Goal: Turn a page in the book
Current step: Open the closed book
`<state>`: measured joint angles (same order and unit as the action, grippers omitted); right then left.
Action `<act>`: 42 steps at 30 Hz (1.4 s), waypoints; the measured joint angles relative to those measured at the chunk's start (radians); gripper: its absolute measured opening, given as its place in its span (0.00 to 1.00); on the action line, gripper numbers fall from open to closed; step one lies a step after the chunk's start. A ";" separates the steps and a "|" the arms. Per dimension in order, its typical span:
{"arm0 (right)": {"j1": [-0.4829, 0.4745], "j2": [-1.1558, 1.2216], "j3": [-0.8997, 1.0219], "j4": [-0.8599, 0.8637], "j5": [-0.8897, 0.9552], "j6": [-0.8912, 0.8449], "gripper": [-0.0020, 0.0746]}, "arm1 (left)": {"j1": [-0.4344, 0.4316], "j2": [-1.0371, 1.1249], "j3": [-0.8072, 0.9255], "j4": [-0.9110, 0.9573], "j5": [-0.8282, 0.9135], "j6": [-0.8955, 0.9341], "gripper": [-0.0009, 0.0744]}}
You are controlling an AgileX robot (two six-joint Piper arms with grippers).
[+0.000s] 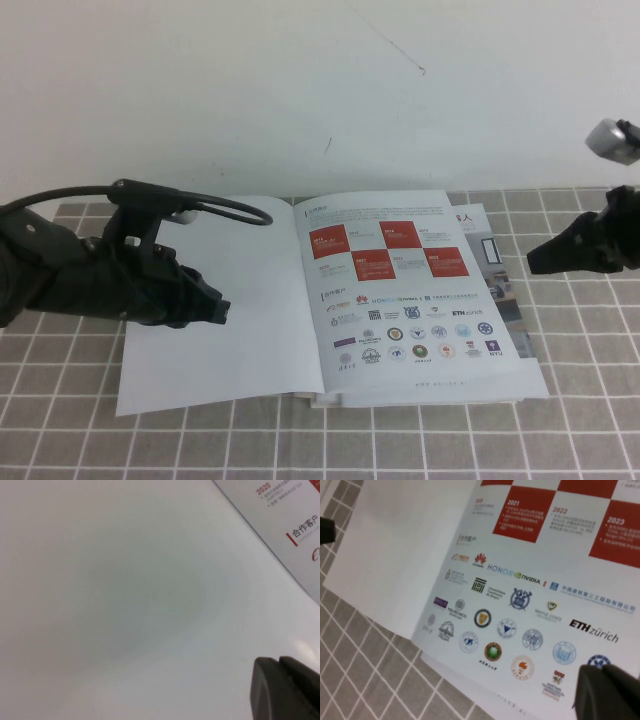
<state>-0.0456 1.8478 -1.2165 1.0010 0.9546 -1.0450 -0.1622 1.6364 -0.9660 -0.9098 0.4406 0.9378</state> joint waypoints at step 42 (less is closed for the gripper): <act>0.113 0.183 0.000 0.020 -0.247 -0.045 0.54 | -0.013 0.197 -0.011 -0.036 -0.008 0.128 0.01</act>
<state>0.0676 2.0306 -1.2165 1.0209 0.7075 -1.0902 -0.1752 1.8338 -0.9770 -0.9453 0.4327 1.0656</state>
